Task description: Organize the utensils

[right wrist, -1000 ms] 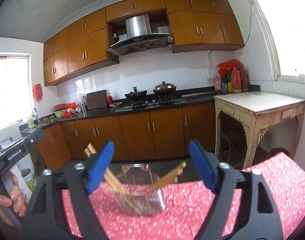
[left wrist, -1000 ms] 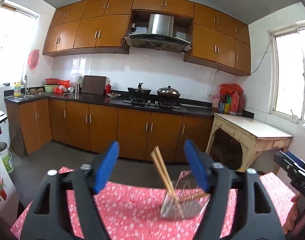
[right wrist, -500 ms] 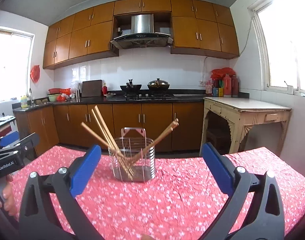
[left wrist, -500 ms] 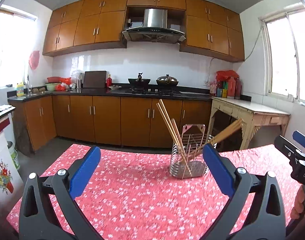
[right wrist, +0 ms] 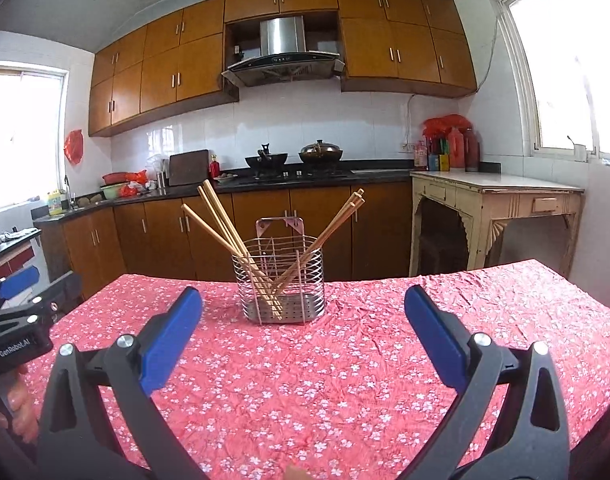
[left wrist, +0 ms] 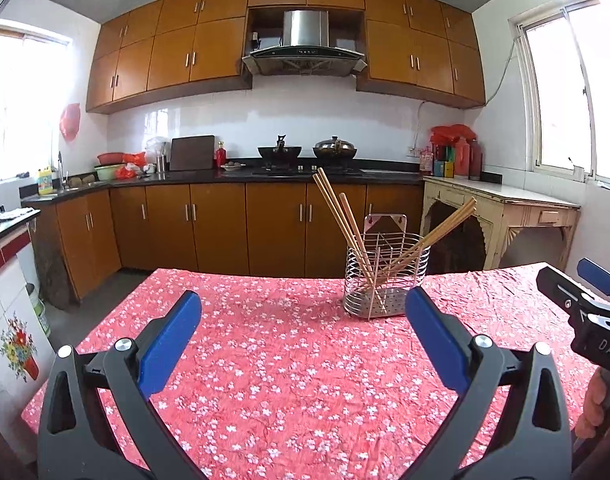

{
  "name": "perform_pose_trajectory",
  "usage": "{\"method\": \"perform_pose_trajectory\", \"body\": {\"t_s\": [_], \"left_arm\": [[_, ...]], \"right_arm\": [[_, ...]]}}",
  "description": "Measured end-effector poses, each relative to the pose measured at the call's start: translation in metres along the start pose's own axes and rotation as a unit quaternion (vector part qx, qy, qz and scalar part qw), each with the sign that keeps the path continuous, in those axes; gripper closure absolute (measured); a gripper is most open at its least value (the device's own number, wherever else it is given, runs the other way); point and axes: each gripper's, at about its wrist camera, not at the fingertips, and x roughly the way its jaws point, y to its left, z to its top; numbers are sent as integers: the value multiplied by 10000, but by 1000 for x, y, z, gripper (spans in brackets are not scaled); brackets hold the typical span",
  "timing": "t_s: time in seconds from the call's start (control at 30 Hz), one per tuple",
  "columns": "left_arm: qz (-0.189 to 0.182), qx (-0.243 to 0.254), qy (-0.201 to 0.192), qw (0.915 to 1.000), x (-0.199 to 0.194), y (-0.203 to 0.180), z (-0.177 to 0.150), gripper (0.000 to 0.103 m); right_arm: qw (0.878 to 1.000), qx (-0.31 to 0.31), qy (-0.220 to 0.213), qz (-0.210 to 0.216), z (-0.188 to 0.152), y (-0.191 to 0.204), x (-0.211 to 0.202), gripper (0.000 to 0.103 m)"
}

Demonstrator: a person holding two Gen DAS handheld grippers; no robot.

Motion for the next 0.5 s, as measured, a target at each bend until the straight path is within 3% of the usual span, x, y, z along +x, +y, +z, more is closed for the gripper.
{"method": "perform_pose_trajectory", "body": {"t_s": [0.5], "left_arm": [[-32, -65, -162, 9998, -10, -2, -7, 2]], "right_arm": [[9998, -153, -153, -19, -5, 4, -6, 4]]}}
